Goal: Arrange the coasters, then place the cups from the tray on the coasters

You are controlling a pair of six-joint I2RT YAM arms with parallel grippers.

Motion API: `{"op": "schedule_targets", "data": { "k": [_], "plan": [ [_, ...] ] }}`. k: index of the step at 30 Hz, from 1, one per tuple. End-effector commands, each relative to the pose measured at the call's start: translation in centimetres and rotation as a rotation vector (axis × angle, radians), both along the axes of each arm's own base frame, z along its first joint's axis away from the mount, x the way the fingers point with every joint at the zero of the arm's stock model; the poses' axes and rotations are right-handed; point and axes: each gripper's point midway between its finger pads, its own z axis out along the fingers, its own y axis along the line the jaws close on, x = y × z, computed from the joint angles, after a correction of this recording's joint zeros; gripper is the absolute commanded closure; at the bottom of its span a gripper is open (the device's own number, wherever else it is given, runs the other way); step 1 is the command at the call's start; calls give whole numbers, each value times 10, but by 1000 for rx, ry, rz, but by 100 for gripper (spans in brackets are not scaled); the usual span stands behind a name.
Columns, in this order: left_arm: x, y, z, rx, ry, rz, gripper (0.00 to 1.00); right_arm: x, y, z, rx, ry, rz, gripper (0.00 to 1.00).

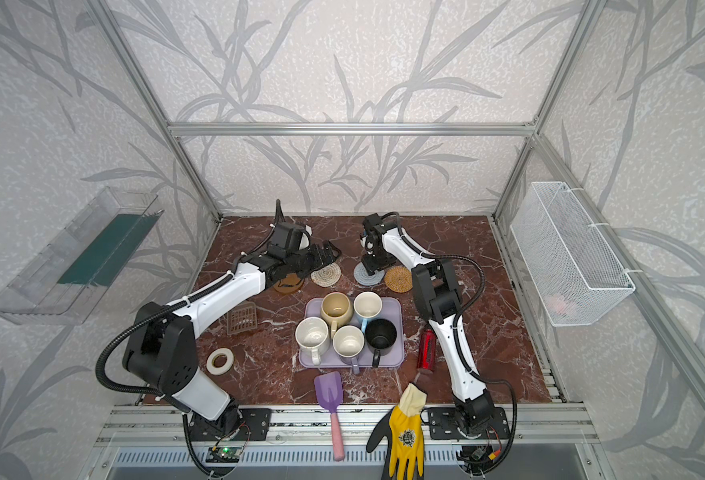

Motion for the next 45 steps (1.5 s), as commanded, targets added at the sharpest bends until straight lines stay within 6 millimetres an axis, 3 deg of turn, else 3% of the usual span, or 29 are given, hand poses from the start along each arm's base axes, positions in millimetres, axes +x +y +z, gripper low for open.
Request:
{"op": "schedule_targets", "data": {
  "k": [1,8,15,21,27,28,30,37,42,45],
  "plan": [
    [-3,-3,13,-14,-32,4,1,-14,3,-4,3,42,-5,40],
    [-5,-3,14,1,-33,-2,1,-8,12,-7,23,46,-9,40],
    [-6,-4,13,-6,-25,-7,1,2,9,14,8,-17,-23,37],
    [-9,-3,32,-14,-65,-15,1,11,17,53,65,-94,-33,28],
    [-17,-4,53,-19,-106,-28,1,13,11,102,85,-192,-62,20],
    [-19,-6,56,-25,-113,-36,1,12,10,110,90,-204,-67,13],
    [-23,-10,60,-30,-120,-49,1,8,5,126,96,-232,-81,1],
    [-40,-32,79,-119,-137,-111,0,-33,-13,174,212,-331,-141,1],
    [-56,-48,85,-41,-159,-191,1,-62,-38,182,259,-370,-216,1],
    [-64,-62,75,5,-150,-244,1,-74,-57,171,248,-339,-271,1]
  ]
}}
